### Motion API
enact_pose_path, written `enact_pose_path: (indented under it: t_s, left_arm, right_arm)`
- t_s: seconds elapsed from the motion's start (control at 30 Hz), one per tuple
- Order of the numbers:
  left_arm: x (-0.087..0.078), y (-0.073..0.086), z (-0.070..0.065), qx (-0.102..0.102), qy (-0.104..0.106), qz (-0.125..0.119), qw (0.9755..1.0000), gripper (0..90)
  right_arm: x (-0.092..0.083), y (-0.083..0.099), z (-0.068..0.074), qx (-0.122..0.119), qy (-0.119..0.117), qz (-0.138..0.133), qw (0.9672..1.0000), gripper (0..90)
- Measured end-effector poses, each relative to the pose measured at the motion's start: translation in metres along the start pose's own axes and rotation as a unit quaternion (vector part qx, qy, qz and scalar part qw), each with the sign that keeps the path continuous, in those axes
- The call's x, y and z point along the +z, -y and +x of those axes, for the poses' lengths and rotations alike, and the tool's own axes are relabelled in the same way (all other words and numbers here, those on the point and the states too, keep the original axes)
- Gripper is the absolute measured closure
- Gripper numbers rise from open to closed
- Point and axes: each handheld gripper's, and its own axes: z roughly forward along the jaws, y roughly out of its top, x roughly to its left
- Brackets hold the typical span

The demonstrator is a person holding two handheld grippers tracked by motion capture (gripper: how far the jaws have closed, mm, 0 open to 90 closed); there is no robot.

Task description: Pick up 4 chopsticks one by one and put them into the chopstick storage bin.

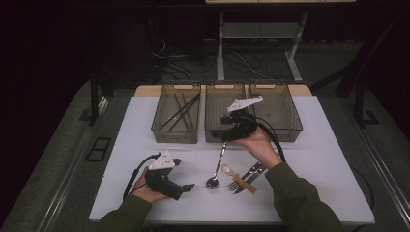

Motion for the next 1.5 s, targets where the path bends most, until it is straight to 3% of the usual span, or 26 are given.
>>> enact_pose_path:
  t_s: [0.77,1.5]
  left_arm:
    - [0.000,0.000,0.000,0.007,-0.003,0.004,1.0000,0.0]
    - [0.000,0.001,-0.001,0.009,-0.006,0.008,0.9999,0.0]
  right_arm:
    - [-0.055,0.068,0.006,-0.002,-0.006,0.010,0.9999,30.5]
    - [-0.072,0.113,0.028,-0.001,-0.023,0.057,0.9981,35.4]
